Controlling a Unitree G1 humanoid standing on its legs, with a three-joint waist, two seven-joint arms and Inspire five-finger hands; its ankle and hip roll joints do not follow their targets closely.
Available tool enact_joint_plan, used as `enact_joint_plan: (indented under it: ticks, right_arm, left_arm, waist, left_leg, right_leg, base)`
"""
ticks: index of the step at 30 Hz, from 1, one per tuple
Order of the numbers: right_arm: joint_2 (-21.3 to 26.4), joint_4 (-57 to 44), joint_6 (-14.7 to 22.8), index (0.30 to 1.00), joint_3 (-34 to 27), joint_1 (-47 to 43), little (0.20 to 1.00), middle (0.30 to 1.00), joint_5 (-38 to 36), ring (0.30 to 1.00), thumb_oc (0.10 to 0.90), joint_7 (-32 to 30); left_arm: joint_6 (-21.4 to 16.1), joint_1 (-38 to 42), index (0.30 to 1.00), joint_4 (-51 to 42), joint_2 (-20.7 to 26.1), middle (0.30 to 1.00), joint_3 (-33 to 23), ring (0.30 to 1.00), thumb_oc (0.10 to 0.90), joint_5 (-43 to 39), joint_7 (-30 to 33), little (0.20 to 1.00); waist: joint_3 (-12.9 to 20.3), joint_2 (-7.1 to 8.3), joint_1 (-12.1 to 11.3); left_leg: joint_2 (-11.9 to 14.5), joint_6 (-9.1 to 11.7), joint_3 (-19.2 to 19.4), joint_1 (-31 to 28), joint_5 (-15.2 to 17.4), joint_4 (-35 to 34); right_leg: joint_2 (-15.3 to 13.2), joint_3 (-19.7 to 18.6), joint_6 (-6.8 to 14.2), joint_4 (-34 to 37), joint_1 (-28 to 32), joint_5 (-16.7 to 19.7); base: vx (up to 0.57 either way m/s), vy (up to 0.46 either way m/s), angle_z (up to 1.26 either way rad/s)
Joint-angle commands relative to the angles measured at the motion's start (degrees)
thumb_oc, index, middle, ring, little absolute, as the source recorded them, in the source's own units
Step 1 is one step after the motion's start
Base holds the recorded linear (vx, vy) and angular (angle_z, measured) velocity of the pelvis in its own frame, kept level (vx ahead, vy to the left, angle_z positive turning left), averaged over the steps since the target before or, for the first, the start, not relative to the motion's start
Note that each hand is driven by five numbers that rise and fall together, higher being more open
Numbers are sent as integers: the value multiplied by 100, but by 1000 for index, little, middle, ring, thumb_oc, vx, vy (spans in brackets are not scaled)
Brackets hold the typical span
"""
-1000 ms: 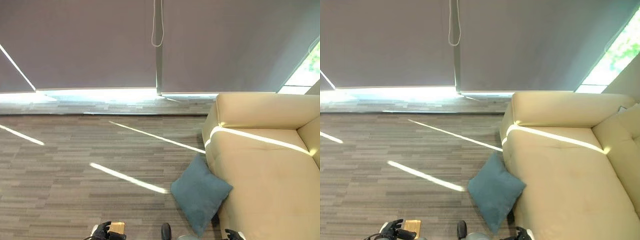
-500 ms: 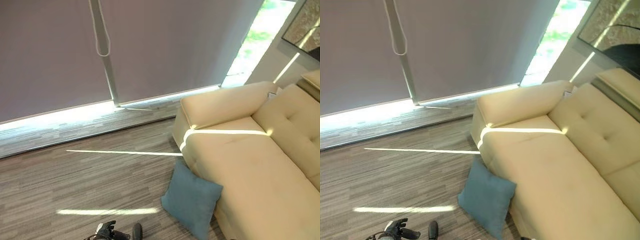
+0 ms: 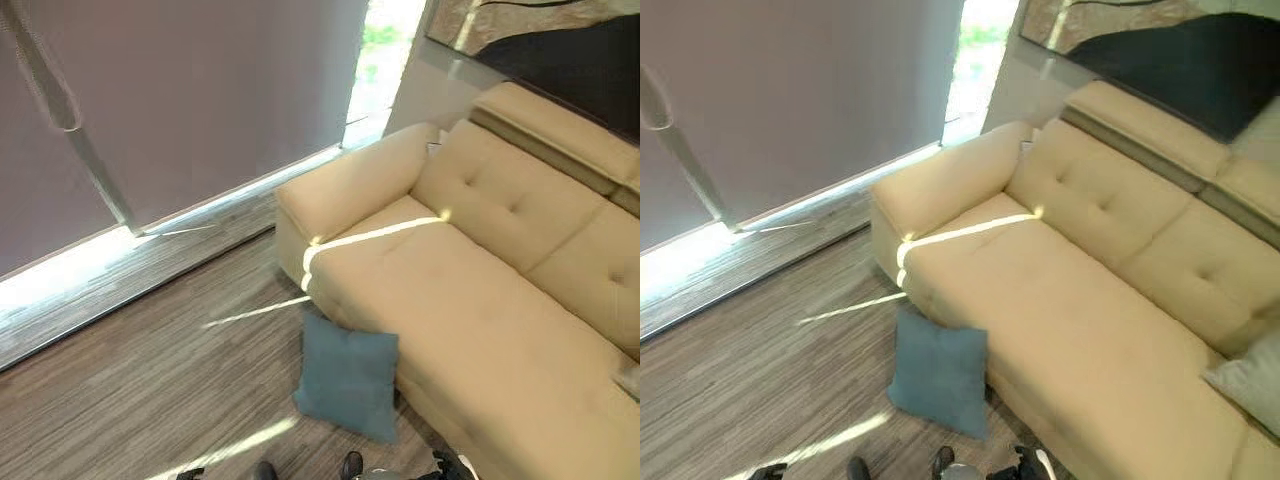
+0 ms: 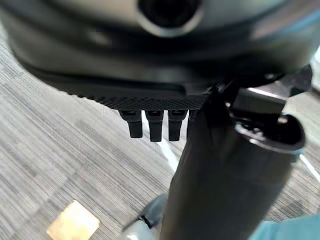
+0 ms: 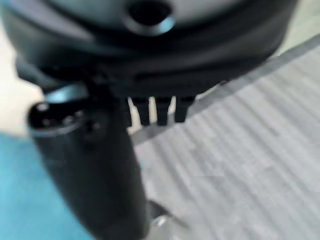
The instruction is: Pick up all the scattered cushions and arrange them neatly on the sofa.
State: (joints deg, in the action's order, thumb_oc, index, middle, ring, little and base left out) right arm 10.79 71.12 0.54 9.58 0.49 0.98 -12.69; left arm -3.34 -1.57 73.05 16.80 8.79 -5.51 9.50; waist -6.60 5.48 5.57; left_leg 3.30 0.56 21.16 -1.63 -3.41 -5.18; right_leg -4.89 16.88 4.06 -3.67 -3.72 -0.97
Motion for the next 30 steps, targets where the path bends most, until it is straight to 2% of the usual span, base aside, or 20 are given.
enact_joint_plan:
  ticks: [1,2,3,5,6,7,10,14,15,18,22,25,26,27,29,30]
  right_arm:
    - [344,33,98,900,62,-292,900,900,-42,900,800,-152]
    - [382,29,108,900,7,-267,900,900,-96,900,800,-168]
    - [402,33,116,900,3,-274,900,900,-111,900,800,-171]
    - [431,47,121,900,37,-287,900,900,-115,900,800,-180]
    - [445,58,119,900,46,-301,900,900,-148,900,800,-188]
    - [462,66,134,900,44,-287,900,900,-157,900,800,-193]
    - [467,73,128,900,50,-271,900,900,-146,900,800,-181]
    - [478,80,146,900,115,-290,900,900,-115,900,800,-225]
    - [478,88,159,900,115,-314,900,900,-98,900,800,-220]
    - [475,124,147,900,125,-328,900,900,-62,900,800,-196]
    - [458,103,118,900,182,-433,900,900,-9,900,800,-153]
    - [424,34,113,900,243,-507,900,900,12,900,800,-131]
    - [372,4,82,900,289,-591,900,900,41,900,800,-126]
    - [362,-9,76,900,294,-604,900,900,40,900,800,-119]
    - [333,-53,86,900,322,-654,900,900,45,900,800,-129]
    - [291,-118,125,900,341,-679,900,900,26,900,800,-140]
  left_arm:
    - [-93,335,900,30,-170,900,23,900,800,134,18,900]
    - [-101,369,900,19,-205,900,112,900,800,193,2,900]
    - [-101,397,900,5,-215,900,128,900,800,186,-9,900]
    - [-119,434,900,-57,-266,900,186,900,800,162,-1,900]
    - [-146,463,900,-115,-293,900,233,900,800,107,9,900]
    - [-137,485,900,-128,-309,900,259,900,800,78,6,900]
    - [-132,484,900,-115,-311,900,287,900,800,92,3,900]
    - [-193,500,900,-116,-335,900,303,900,800,-45,39,900]
    - [-181,506,900,-60,-355,900,292,900,800,-42,21,900]
    - [-149,466,900,-5,-383,900,312,900,800,1,9,900]
    - [-135,482,900,18,-319,900,317,900,800,127,19,900]
    - [-169,549,900,-61,-230,900,291,900,800,129,50,900]
    - [-177,578,900,-72,-164,900,234,900,800,127,83,900]
    - [-178,585,900,-73,-143,900,213,900,800,121,88,900]
    - [-192,591,900,-77,-84,900,148,900,800,82,113,900]
    - [-190,596,900,-62,-27,900,123,900,800,57,100,900]
  waist:
    - [22,-91,96]
    - [-57,-49,155]
    - [-88,-3,163]
    - [-146,45,116]
    - [-184,57,63]
    - [-167,90,48]
    - [-124,112,32]
    - [-227,37,-173]
    - [-187,19,-189]
    - [-106,-35,-169]
    - [-12,-53,-157]
    - [-24,-24,-192]
    - [-17,-17,-224]
    - [-25,-20,-226]
    - [-65,-36,-275]
    - [-100,-51,-345]
  left_leg:
    - [-272,63,-419,-83,574,216]
    - [-188,148,-361,90,771,937]
    - [-127,205,-344,200,860,1325]
    - [-34,256,-490,397,830,1869]
    - [-77,263,-714,537,733,1963]
    - [-112,211,-894,630,824,1742]
    - [-93,212,-1048,734,695,1473]
    - [-71,320,-1977,1058,185,941]
    - [-111,311,-2272,915,235,775]
    - [-126,260,-2275,719,248,621]
    - [-242,103,-1970,446,336,491]
    - [-338,-20,-1776,411,448,511]
    - [-382,-89,-1610,403,498,446]
    - [-381,-95,-1564,400,495,418]
    - [-339,-110,-1431,414,476,361]
    - [-297,-109,-1336,428,448,320]
  right_leg:
    - [235,-282,148,296,115,24]
    - [209,-328,91,365,202,18]
    - [195,-353,62,429,265,23]
    - [238,-493,8,541,399,2]
    - [268,-614,-18,588,460,-2]
    - [244,-750,12,652,555,6]
    - [237,-913,42,659,581,-6]
    - [369,-1390,23,559,684,-140]
    - [395,-1576,41,557,716,-191]
    - [356,-1655,60,512,764,-256]
    - [190,-1883,168,297,715,-268]
    - [105,-2053,292,224,551,-133]
    - [22,-2090,426,174,338,29]
    - [14,-2091,462,133,258,71]
    - [-25,-1946,539,-8,79,133]
    - [-67,-1511,513,-170,-11,110]
  base:
    - [59,-102,-6]
    - [50,-102,-20]
    - [46,-97,0]
    - [44,-32,-19]
    - [94,23,-59]
    - [129,52,-71]
    - [99,41,-52]
    - [146,94,-51]
    - [196,155,-88]
    - [161,156,-81]
    - [164,237,-48]
    - [45,245,-44]
    - [-11,167,-65]
    - [-35,198,-54]
    - [-75,76,-53]
    - [-68,50,-60]
